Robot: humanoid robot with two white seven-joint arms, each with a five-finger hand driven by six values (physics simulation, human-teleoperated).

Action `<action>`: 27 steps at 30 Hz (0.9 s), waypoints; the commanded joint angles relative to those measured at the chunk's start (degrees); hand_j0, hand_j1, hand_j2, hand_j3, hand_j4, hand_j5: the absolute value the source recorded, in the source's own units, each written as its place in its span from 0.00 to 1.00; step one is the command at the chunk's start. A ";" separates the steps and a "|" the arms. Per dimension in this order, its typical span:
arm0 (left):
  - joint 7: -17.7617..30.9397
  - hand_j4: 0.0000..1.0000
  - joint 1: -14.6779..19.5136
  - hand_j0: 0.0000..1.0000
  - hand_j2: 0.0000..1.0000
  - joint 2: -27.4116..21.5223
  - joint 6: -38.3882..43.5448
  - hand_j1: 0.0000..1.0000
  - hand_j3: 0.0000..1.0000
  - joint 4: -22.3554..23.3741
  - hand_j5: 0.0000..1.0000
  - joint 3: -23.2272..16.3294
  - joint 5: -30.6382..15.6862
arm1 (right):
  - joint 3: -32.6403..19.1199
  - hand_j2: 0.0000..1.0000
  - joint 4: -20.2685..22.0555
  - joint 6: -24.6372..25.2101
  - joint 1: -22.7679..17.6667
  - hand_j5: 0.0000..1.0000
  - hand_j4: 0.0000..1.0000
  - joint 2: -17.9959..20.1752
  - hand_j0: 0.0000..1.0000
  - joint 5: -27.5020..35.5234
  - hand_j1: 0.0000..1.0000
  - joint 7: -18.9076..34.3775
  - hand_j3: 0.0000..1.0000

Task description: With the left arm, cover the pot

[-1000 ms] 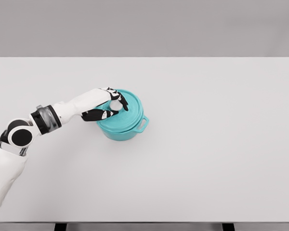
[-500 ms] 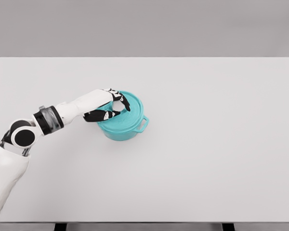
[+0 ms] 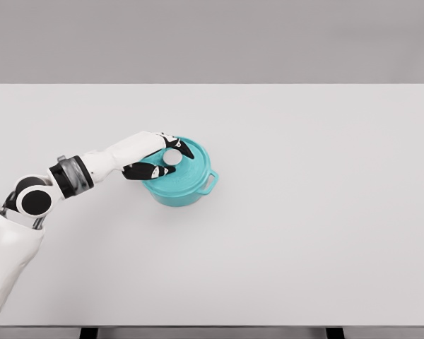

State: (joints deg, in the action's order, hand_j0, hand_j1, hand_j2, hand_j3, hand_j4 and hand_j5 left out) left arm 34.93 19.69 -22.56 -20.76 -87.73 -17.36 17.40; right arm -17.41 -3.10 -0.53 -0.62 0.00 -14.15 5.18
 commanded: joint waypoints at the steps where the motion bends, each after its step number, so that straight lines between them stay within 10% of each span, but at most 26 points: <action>1: 0.07 0.69 -0.09 0.69 0.69 -0.03 0.02 0.69 0.69 0.02 0.69 0.04 0.09 | 0.00 1.00 0.03 0.00 0.00 1.00 1.00 0.00 1.00 0.00 1.00 0.01 1.00; 27: 0.07 0.82 0.00 0.82 0.82 -0.21 0.02 0.82 0.82 -0.86 0.82 0.75 -0.26 | 0.00 1.00 -0.06 0.00 0.00 1.00 1.00 0.00 1.00 0.00 1.00 0.01 1.00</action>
State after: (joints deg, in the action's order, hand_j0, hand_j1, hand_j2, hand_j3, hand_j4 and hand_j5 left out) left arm 35.02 19.69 -22.74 -20.82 -88.53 -16.70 17.52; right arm -17.41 -3.11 -0.53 -0.62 0.00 -14.15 5.18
